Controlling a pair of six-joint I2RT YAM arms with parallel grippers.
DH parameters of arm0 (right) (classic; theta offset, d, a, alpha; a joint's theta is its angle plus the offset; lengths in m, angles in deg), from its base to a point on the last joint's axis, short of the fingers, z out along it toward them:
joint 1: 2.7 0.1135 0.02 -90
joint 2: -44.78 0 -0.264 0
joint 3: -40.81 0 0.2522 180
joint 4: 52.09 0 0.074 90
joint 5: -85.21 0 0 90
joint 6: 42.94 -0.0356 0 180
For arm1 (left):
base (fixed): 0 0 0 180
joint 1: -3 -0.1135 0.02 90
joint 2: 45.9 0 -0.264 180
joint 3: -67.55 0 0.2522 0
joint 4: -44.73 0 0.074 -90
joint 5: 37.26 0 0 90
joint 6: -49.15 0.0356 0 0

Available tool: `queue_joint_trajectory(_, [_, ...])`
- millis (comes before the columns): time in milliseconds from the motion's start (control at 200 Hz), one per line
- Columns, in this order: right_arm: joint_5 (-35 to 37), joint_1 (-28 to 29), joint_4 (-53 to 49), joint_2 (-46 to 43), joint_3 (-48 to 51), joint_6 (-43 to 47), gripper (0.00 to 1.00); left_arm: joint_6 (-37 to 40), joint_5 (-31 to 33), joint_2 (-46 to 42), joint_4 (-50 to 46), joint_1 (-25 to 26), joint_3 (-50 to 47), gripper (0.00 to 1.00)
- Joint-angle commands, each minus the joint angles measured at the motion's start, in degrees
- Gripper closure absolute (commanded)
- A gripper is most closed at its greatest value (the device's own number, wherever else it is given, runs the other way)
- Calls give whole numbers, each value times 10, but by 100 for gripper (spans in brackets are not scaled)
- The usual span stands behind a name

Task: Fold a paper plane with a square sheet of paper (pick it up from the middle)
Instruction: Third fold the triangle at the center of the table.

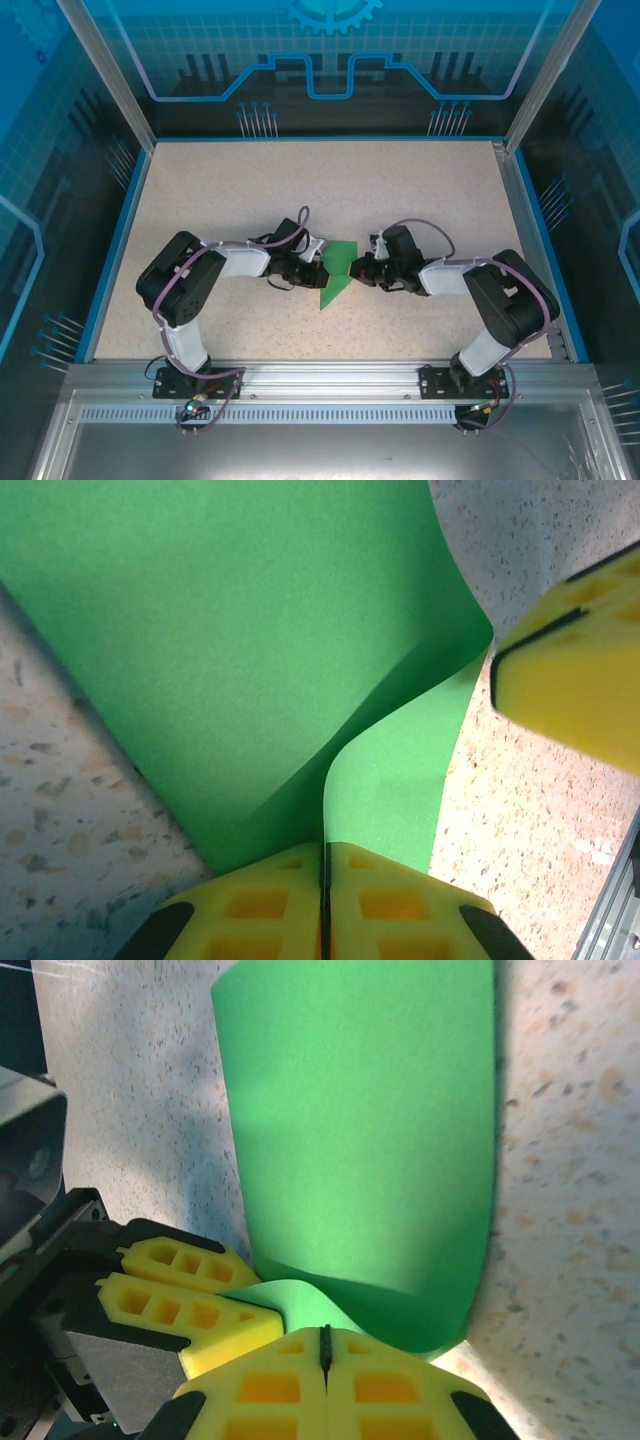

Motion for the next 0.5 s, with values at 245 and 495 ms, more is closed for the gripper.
queue_joint_trajectory(245, [5, -17, -15, 53, -8, 23, 95, 12, 18, 26, -46, -2, 2, 90])
queue_joint_trajectory(495, [-5, -22, -44, 36, -15, 23, 95, 12, 17, 25, -48, -1, 2, 90])
